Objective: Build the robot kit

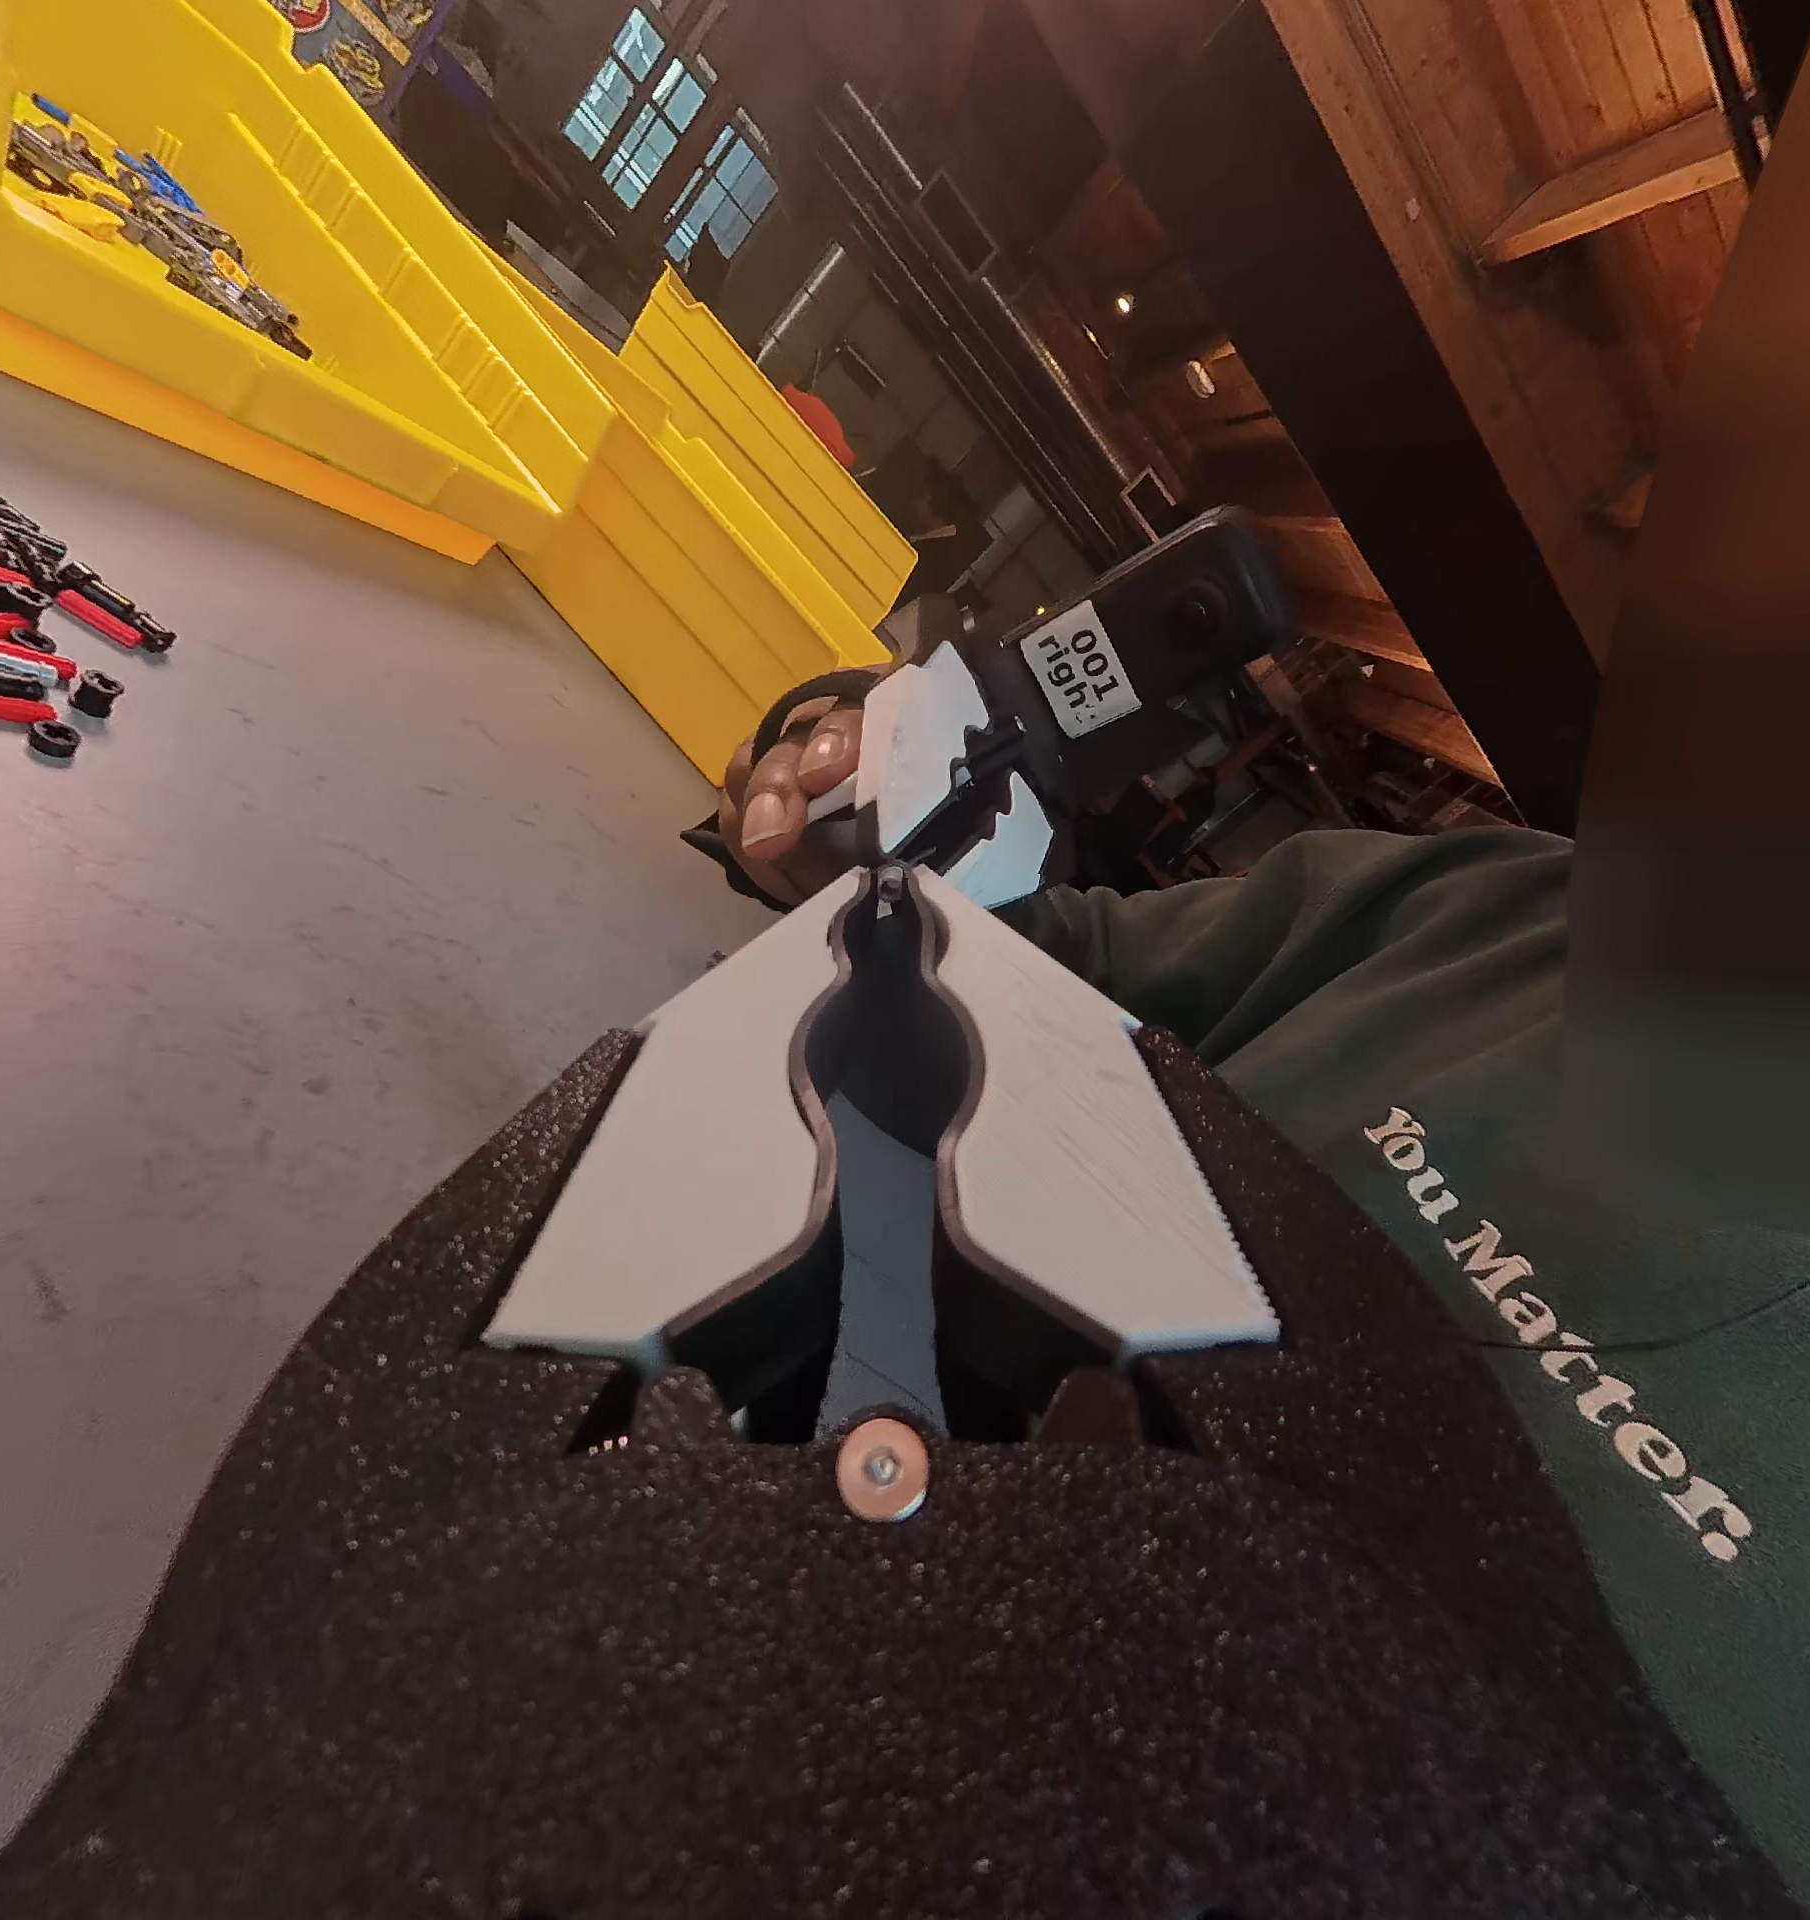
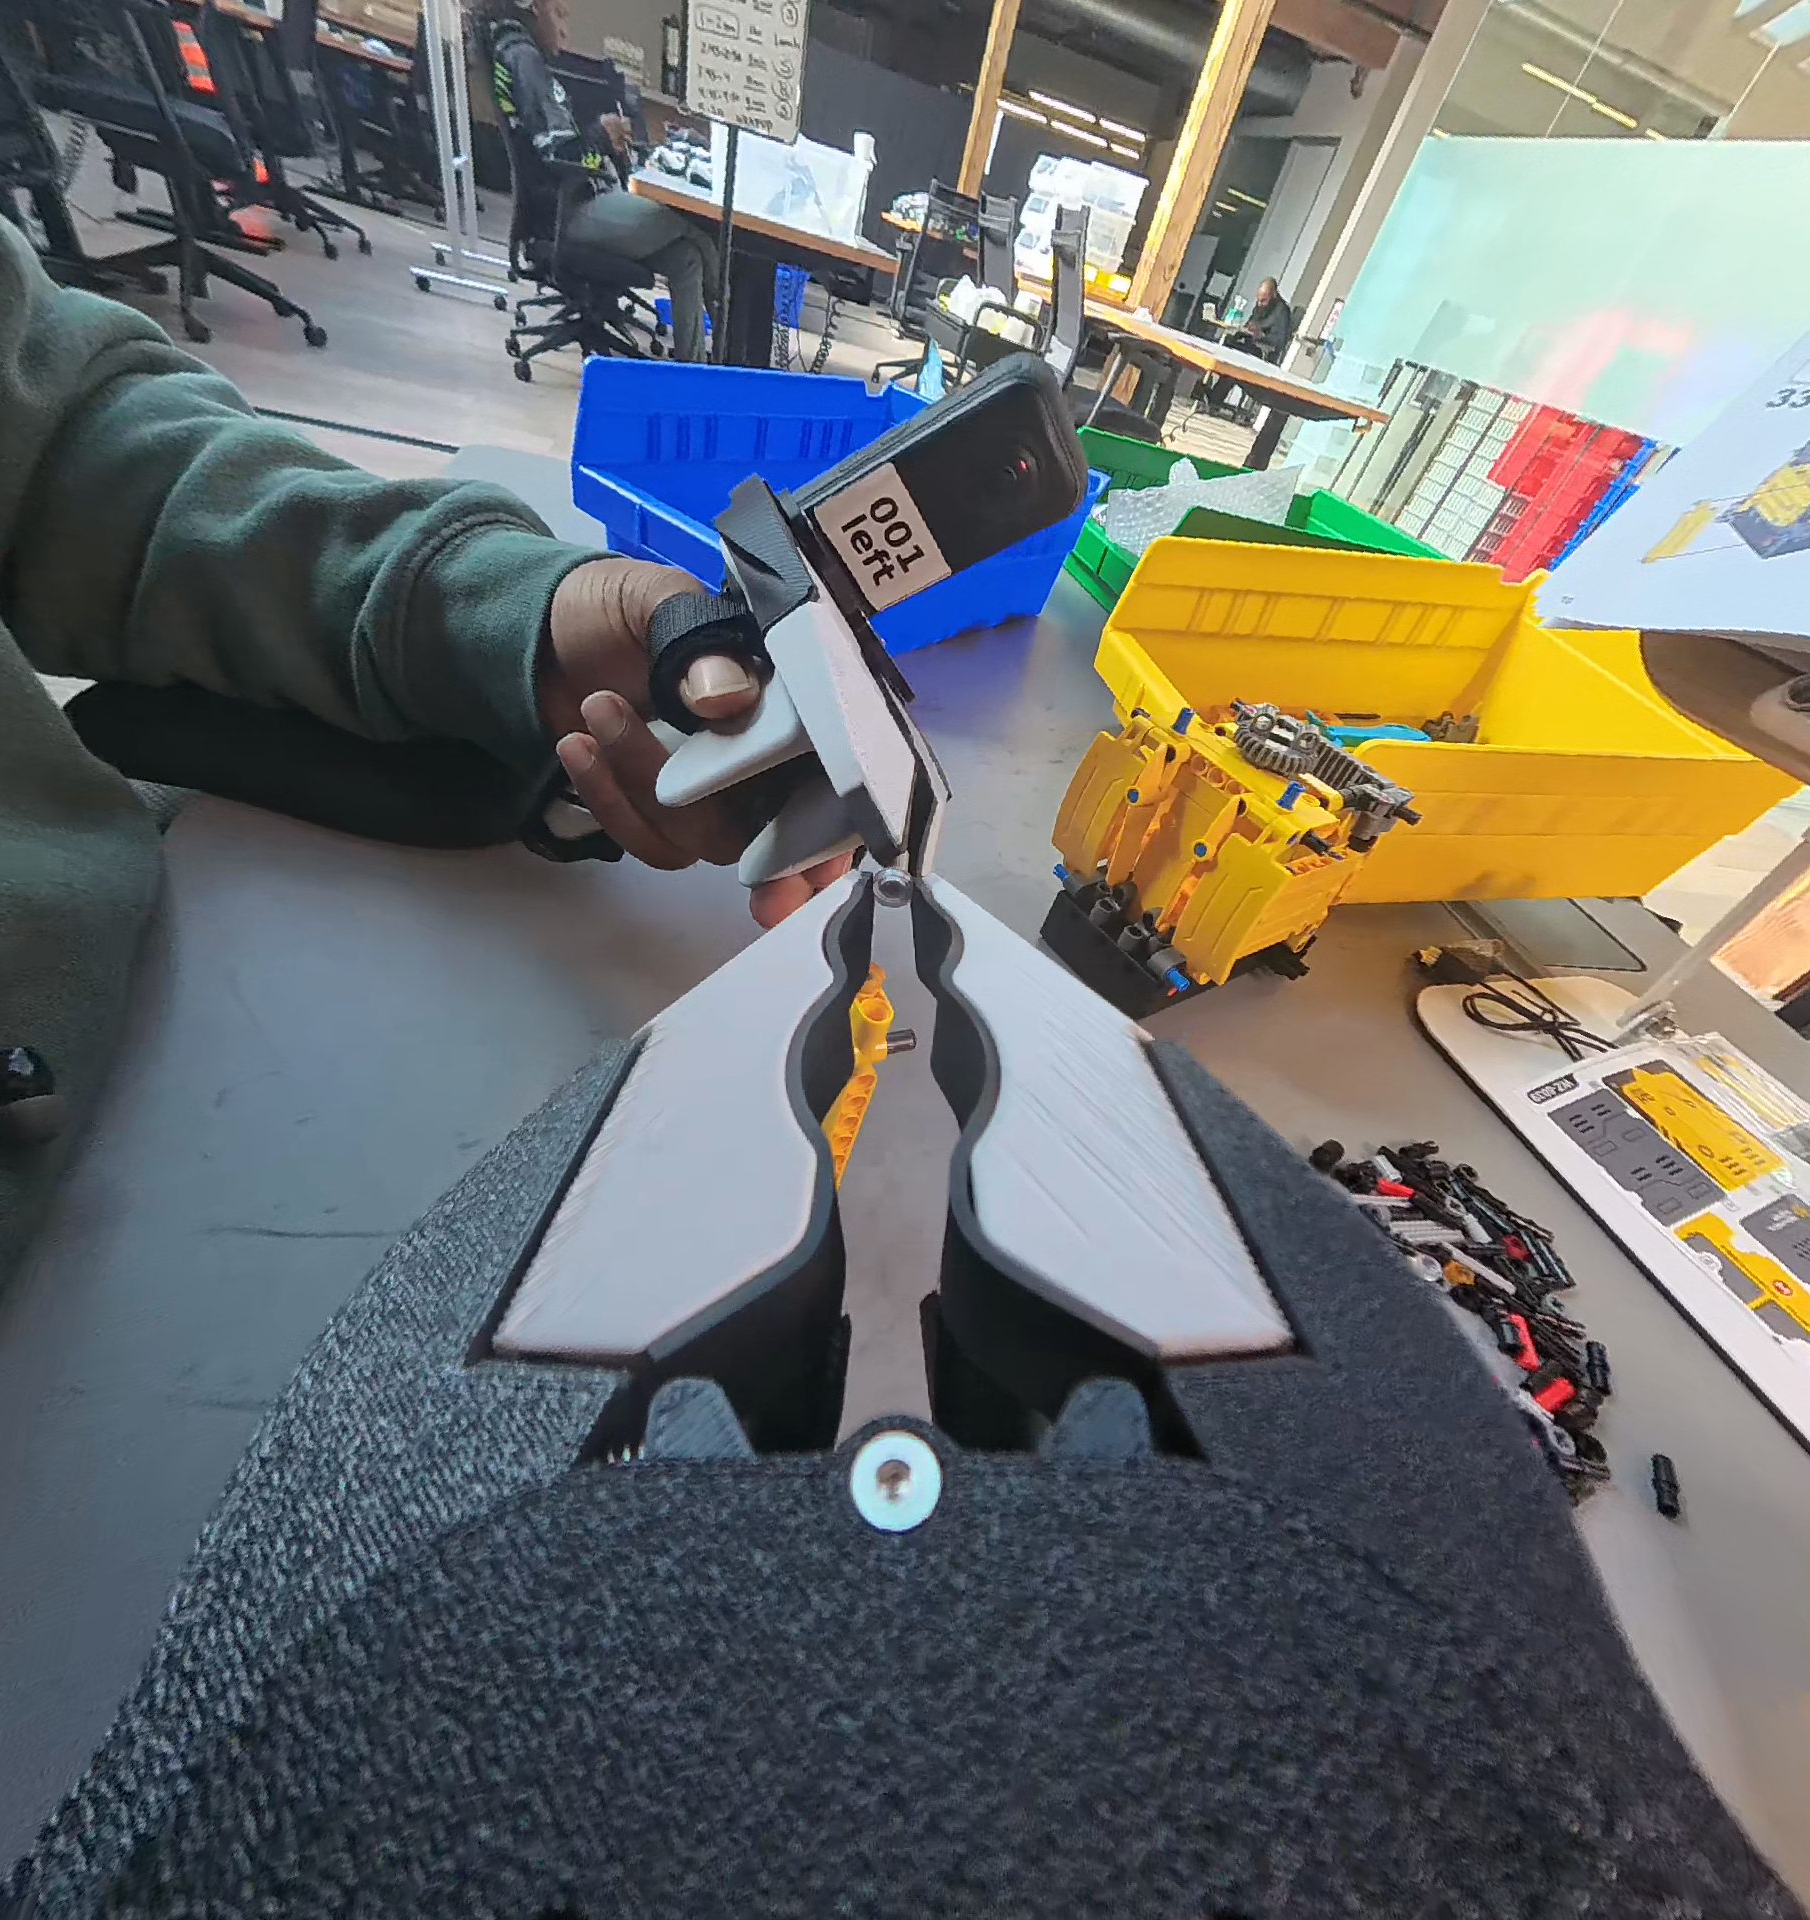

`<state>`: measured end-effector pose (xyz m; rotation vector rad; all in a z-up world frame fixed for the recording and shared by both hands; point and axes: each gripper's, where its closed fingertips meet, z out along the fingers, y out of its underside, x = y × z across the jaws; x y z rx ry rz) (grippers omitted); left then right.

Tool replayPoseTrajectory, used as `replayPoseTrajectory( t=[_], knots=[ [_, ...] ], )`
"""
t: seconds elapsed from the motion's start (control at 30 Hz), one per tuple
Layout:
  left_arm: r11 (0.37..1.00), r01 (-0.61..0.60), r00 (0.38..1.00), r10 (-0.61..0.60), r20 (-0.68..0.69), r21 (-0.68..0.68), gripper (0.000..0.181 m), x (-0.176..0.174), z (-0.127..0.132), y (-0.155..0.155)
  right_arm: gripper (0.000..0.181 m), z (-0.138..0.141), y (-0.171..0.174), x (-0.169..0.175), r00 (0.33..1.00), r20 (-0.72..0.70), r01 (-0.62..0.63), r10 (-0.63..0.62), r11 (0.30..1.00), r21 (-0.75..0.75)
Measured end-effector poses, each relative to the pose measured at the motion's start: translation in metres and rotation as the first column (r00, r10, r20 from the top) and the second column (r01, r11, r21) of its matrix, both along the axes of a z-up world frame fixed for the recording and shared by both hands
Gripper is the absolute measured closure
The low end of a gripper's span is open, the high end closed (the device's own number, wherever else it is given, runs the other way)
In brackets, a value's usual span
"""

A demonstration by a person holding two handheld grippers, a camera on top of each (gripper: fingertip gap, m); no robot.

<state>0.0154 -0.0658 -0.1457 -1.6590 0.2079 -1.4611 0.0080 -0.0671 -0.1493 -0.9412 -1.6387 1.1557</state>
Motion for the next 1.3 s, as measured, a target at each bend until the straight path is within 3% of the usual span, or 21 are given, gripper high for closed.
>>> replayPoseTrajectory(
  t=[0.3, 0.47, 0.73, 0.9, 1.13, 1.3],
  knots=[
    [0.980, -0.110, 0.967, 0.144, -0.210, 0.165, 0.160, -0.025, -0.003, 0.010, 0.174, 0.000, 0.013, 0.004, 0.986, 0.168, -0.023, 0.015, 0.999, 0.047],
    [0.986, 0.006, 0.931, 0.056, -0.361, 0.168, 0.144, -0.010, -0.027, 0.001, 0.174, -0.013, 0.016, 0.011, 0.903, 0.426, -0.098, 0.044, 0.989, 0.106],
    [0.949, 0.044, 0.784, 0.161, -0.600, 0.313, 0.156, 0.009, -0.048, 0.004, 0.175, -0.019, 0.008, 0.011, 0.738, 0.671, -0.210, 0.068, 0.969, 0.133],
    [0.932, 0.043, 0.734, 0.216, -0.644, 0.361, 0.158, 0.008, -0.049, 0.006, 0.174, -0.025, 0.007, 0.013, 0.645, 0.763, -0.259, 0.044, 0.952, 0.164],
    [0.919, 0.026, 0.734, 0.250, -0.632, 0.394, 0.160, 0.000, -0.038, 0.005, 0.174, -0.020, 0.004, 0.011, 0.647, 0.761, -0.247, 0.036, 0.955, 0.165],
    [0.918, 0.030, 0.691, 0.266, -0.672, 0.395, 0.174, 0.000, -0.046, 0.007, 0.174, -0.024, 0.005, 0.016, 0.646, 0.762, -0.231, 0.035, 0.961, 0.152]
  ],
)
